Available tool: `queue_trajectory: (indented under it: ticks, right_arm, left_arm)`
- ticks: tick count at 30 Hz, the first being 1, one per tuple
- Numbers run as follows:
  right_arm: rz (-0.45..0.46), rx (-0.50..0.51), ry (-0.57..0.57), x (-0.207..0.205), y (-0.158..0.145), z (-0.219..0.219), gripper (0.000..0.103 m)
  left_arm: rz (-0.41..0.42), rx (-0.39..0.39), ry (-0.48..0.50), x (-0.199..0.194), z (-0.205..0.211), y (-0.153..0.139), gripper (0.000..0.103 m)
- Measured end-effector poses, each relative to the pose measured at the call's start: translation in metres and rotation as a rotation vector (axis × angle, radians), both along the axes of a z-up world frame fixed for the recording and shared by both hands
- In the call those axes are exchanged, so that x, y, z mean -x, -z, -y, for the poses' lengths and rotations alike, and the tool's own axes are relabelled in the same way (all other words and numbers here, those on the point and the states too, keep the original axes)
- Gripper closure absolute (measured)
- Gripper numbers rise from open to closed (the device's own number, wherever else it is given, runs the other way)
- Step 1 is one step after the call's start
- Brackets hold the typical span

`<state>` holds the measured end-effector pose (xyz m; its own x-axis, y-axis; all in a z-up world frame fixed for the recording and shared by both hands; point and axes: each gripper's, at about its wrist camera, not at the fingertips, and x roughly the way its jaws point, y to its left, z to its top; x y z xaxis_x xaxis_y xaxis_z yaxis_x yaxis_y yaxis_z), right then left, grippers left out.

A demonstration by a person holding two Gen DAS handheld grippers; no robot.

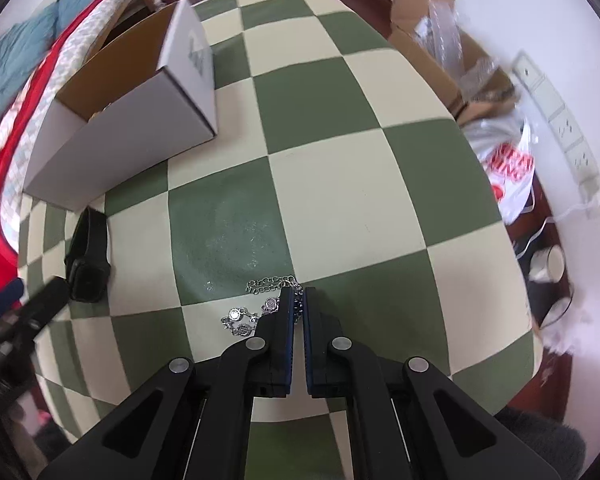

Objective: Organize jewelry
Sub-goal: 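Grasp the black watch band with the left tool while the right tool grasps a silver chain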

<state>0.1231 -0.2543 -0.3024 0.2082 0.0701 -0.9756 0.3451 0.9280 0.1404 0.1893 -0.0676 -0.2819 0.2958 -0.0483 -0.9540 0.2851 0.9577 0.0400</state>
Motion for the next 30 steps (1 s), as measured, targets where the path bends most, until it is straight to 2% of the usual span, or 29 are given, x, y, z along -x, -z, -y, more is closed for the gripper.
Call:
queue_trajectory:
  ticks: [1, 3, 4, 5, 6, 7, 8, 11, 16, 19, 20, 22, 23, 28, 30]
  right_arm:
    - [-0.007, -0.018, 0.016, 0.0, 0.001, 0.003, 0.097]
    - [-0.015, -0.053, 0.041, 0.0, 0.0, 0.013, 0.096]
    - [-0.014, -0.073, 0.051, 0.001, 0.0, 0.015, 0.091]
    - [-0.013, -0.083, 0.057, 0.002, -0.001, 0.017, 0.086]
    - [-0.012, -0.087, 0.062, 0.001, -0.001, 0.016, 0.075]
    - [-0.012, -0.091, 0.069, 0.003, -0.002, 0.018, 0.062]
    - [-0.01, -0.103, 0.079, 0.004, -0.002, 0.019, 0.058]
    - [0.002, -0.131, 0.111, 0.01, -0.006, 0.024, 0.056]
    - [0.015, -0.186, 0.122, 0.014, 0.001, 0.027, 0.056]
    - [0.034, -0.123, 0.057, 0.009, 0.003, 0.009, 0.056]
    - [0.046, -0.087, 0.032, 0.008, 0.001, -0.001, 0.059]
    - [0.056, -0.033, -0.034, 0.002, 0.003, -0.019, 0.092]
    - [0.061, -0.007, -0.074, 0.0, 0.003, -0.031, 0.098]
    - [0.019, 0.02, -0.283, 0.009, 0.004, -0.068, 0.101]
    - [-0.01, 0.017, -0.318, 0.018, 0.005, -0.066, 0.101]
  left_arm:
    - [-0.006, -0.008, 0.011, -0.001, 0.003, 0.003, 0.024]
    - [-0.027, -0.036, 0.045, -0.005, 0.01, 0.013, 0.039]
    - [-0.025, -0.066, 0.062, -0.006, 0.014, 0.017, 0.051]
    - [-0.024, -0.077, 0.074, -0.004, 0.018, 0.018, 0.075]
    - [-0.046, -0.091, 0.084, -0.006, 0.02, 0.024, 0.086]
    - [-0.068, -0.085, 0.087, -0.007, 0.02, 0.028, 0.09]
    - [-0.066, -0.068, 0.085, -0.007, 0.019, 0.027, 0.093]
    - [-0.074, -0.073, 0.067, -0.007, 0.014, 0.026, 0.093]
    - [-0.129, -0.045, -0.019, 0.008, -0.013, 0.024, 0.093]
    - [-0.151, -0.04, -0.056, 0.019, -0.025, 0.024, 0.093]
    - [-0.158, -0.035, -0.071, 0.023, -0.031, 0.024, 0.093]
    - [-0.16, -0.032, -0.082, 0.026, -0.034, 0.024, 0.093]
    - [-0.157, -0.029, -0.089, 0.027, -0.036, 0.024, 0.093]
    - [-0.153, -0.017, -0.095, 0.025, -0.035, 0.022, 0.093]
    - [-0.149, -0.007, -0.101, 0.023, -0.036, 0.022, 0.093]
